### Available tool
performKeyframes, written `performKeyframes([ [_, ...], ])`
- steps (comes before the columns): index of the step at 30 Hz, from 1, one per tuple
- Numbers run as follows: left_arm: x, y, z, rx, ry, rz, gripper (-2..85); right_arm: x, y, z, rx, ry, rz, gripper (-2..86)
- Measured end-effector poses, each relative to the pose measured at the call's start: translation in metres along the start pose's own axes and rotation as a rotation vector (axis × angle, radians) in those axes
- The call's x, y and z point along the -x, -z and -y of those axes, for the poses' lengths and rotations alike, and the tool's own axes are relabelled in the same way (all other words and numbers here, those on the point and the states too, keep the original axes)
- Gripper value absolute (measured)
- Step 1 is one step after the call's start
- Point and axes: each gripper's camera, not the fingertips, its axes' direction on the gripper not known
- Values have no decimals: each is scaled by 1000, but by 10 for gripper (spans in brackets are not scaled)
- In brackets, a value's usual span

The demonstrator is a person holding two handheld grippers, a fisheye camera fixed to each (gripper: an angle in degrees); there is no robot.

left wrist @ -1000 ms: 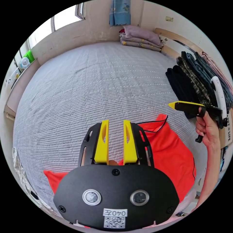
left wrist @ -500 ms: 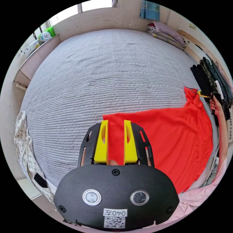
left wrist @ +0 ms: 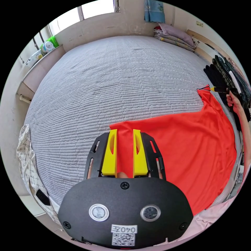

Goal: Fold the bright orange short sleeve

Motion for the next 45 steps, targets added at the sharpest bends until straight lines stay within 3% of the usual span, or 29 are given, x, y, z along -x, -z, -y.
performKeyframes([
  [5,3,-2,-8,3,32,-8,12,5,-7,-12,-87,-108,197,115],
  [7,5,-1,-14,-19,67,-21,-1,12,-14,-15,-59,-117,216,26],
  [11,5,15,-37,-111,71,25,-8,23,0,-29,-125,-187,109,3],
  [19,20,33,-47,-184,93,81,-4,38,28,-36,-257,-280,74,14],
  [22,14,5,-50,-47,76,51,15,50,2,-38,-91,-224,149,97],
  [24,17,11,-69,-56,91,121,29,53,6,-57,-90,-191,190,141],
  [27,32,49,-114,-143,126,151,31,60,47,-113,-171,-71,93,143],
  [28,33,58,-125,-155,119,161,28,65,68,-148,-208,-15,32,87],
  [31,15,95,-188,-165,-2,126,-2,84,103,-249,-233,154,-41,8],
  [34,-49,107,-250,-115,-176,-5,-12,106,105,-343,-147,260,18,-7],
  [37,-124,92,-302,-34,-328,-50,-12,110,76,-412,-44,229,66,-9],
  [40,-148,70,-335,-13,-338,57,-9,86,36,-460,70,156,17,-9],
  [43,-135,84,-336,66,-213,89,-9,63,71,-492,-41,18,138,-7],
  [45,-140,119,-354,-50,-221,285,-8,67,109,-521,-170,23,107,-3],
])
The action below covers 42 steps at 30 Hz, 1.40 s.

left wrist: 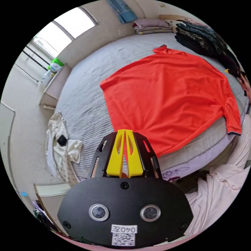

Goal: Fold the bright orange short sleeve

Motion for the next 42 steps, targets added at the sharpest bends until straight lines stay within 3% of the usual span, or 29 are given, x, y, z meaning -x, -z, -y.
performKeyframes([
  [3,-22,32,-27,-58,-105,35,-6,9,37,-41,-29,12,133,37],
  [7,-66,31,-57,-48,-271,20,16,38,13,-104,211,41,323,113],
  [10,-89,21,-69,-8,-343,90,27,65,-10,-145,327,47,279,121],
  [18,-72,30,-76,26,-311,-46,32,94,11,-206,259,-1,133,115],
  [23,-76,13,-80,100,-312,-21,40,105,3,-234,308,-19,51,112],
  [36,-124,-5,-76,141,-428,52,-6,130,-13,-280,360,-48,43,110],
  [40,-131,-3,-76,131,-465,102,-12,148,-10,-288,353,47,-61,2],
  [42,-121,16,-75,90,-502,199,-11,154,5,-291,327,97,-64,-5],
])
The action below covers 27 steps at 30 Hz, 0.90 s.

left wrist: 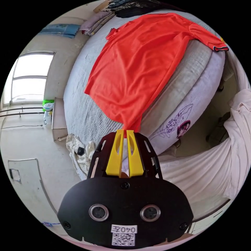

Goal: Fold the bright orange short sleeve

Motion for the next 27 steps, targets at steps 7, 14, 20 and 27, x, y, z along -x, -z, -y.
performKeyframes([
  [7,39,70,-32,-138,-57,41,-11,1,71,-34,-110,26,-68,-10],
  [14,-20,16,-25,42,-235,34,-11,-8,33,-42,-4,-12,26,-10],
  [20,-19,20,-31,18,-172,-23,-11,-26,30,-47,14,-47,110,-10],
  [27,-14,2,-16,50,-186,-30,-12,-28,38,-29,-34,-4,164,-10],
])
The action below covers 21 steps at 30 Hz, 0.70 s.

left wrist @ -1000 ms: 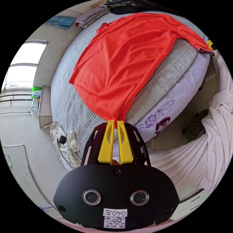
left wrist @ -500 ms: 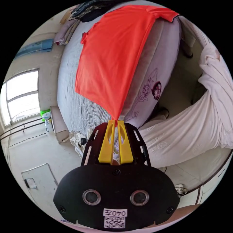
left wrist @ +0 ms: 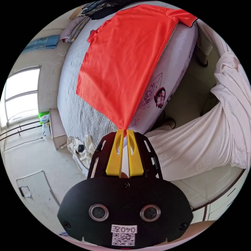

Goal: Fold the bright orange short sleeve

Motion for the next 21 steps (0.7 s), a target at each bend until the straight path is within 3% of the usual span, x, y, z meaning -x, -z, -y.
performKeyframes([
  [7,52,-12,15,-13,0,6,-13,-24,43,68,-162,80,130,-9],
  [13,136,-52,57,41,99,-182,-12,-60,43,197,-170,68,71,6],
  [17,184,-114,88,191,243,-390,10,-89,9,282,-136,-59,117,110],
  [21,182,-136,70,253,256,-363,17,-84,12,289,-216,-44,129,109],
])
